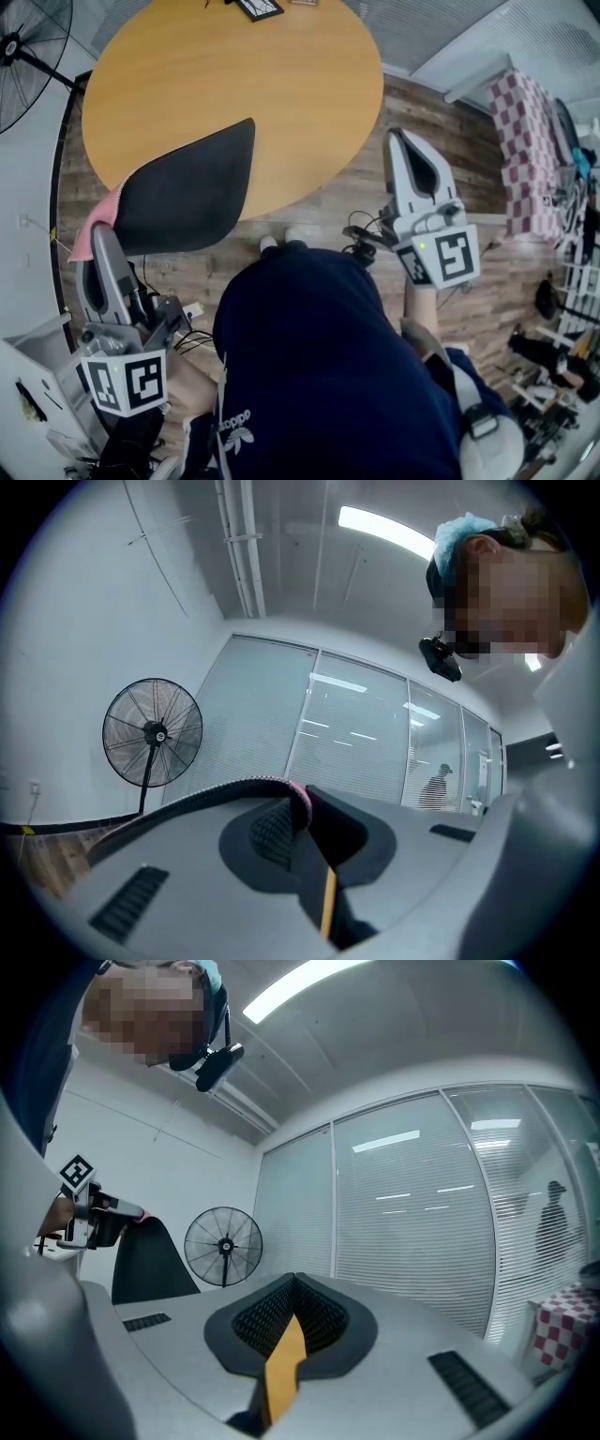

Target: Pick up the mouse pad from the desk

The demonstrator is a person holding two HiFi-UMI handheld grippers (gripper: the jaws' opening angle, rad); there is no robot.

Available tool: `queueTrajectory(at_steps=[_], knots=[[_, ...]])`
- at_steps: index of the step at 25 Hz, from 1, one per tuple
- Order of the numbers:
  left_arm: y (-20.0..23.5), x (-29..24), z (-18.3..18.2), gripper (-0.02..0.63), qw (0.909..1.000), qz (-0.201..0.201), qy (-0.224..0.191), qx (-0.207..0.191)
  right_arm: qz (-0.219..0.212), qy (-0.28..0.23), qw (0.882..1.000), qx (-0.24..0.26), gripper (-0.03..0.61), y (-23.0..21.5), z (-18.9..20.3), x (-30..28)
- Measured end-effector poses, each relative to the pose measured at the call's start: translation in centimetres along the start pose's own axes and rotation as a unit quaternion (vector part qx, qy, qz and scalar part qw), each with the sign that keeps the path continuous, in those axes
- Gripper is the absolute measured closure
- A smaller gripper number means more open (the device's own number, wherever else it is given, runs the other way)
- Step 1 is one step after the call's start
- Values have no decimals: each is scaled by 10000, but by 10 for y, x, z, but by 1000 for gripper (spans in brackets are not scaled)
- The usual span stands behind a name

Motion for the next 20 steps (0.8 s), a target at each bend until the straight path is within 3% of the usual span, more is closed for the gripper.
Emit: queueTrajectory(at_steps=[20], knots=[[2,-3,4,594,10000,-8,48,76,-45,48,10000,31,577,1,1,-3]])
Point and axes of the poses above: the fingertips, and each gripper's own axes: x backward along the fingers, y to its left, z out of its underside, the point moved 6 cm from there along x, backward along the fingers, and after that the axes turned 14 degrees about x, right-handed, at the moved point
